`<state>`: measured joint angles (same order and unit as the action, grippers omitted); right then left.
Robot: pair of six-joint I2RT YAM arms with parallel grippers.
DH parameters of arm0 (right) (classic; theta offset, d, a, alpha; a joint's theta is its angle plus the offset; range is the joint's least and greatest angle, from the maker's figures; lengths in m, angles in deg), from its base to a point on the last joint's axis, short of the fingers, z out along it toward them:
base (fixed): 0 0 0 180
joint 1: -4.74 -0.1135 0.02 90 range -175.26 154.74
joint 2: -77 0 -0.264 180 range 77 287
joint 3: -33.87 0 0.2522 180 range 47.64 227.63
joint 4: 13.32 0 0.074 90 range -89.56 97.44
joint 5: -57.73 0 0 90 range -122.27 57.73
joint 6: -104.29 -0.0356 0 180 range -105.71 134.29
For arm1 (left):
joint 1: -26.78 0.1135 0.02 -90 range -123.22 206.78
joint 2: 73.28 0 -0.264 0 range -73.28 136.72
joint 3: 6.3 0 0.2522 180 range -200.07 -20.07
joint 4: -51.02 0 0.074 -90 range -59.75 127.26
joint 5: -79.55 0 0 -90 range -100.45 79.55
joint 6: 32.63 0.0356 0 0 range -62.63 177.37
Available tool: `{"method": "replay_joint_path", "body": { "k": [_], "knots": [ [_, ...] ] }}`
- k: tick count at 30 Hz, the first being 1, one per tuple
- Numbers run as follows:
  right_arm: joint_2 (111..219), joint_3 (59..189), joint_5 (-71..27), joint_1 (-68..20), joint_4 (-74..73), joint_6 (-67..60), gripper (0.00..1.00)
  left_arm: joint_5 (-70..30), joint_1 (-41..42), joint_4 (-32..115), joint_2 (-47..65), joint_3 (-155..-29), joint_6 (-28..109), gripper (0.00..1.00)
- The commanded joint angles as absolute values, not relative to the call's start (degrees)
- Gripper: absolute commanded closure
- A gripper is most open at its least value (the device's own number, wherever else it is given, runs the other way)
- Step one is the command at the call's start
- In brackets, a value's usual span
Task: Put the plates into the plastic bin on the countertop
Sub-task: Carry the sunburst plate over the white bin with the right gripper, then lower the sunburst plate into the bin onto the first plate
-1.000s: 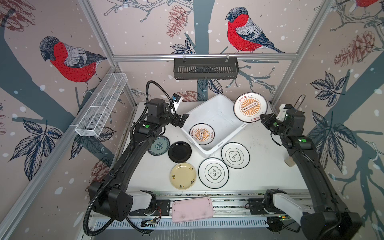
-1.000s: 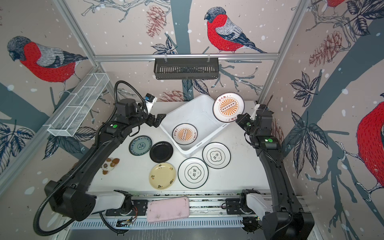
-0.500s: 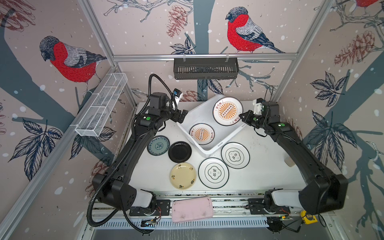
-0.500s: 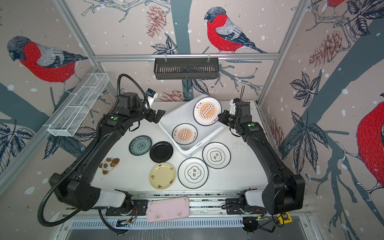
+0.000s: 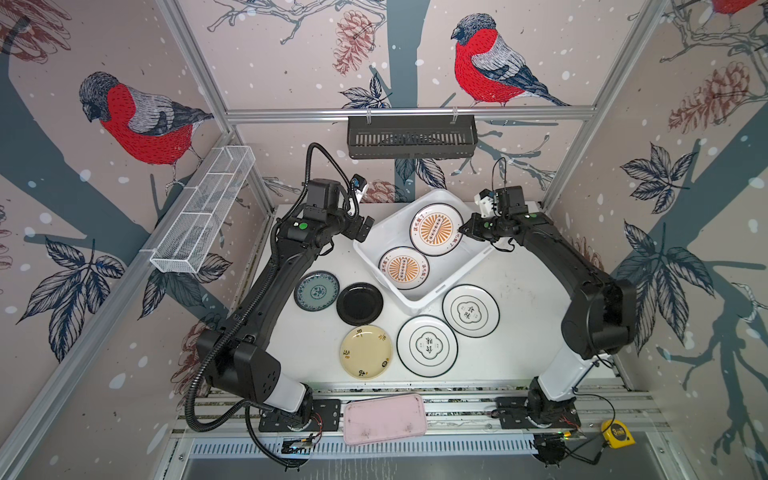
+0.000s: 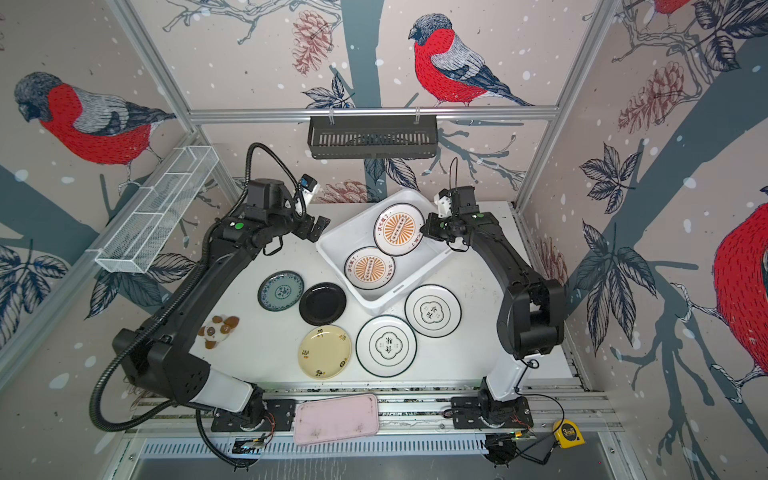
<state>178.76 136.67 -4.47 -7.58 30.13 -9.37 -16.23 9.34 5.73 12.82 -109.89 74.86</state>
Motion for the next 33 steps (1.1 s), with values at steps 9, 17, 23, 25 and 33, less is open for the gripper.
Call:
{"method": "replay_joint_path", "body": {
  "k": [9,17,23,25,33],
  "knots": [
    [185.4,141.3,0.0,-10.3,33.5,-3.9,0.95,-11.9,9.4,2.3,9.0,-106.9,74.2,0.03],
    [189.7,145.0,-1.0,-13.1,36.6,-4.8,0.93,-11.0,9.4,7.4,5.0,-105.9,72.4,0.03],
    [193.2,148.1,1.4,-14.9,38.2,-5.0,0.93,-9.9,9.4,13.4,3.0,-103.5,73.3,0.03],
    [195.2,149.9,2.1,-15.5,40.5,-4.0,0.93,-9.9,9.4,13.6,3.1,-103.5,72.7,0.04],
    [200.9,154.1,2.2,-16.2,45.4,-1.3,0.93,-6.6,9.4,19.9,1.8,-100.0,72.8,0.04]
  ]
}}
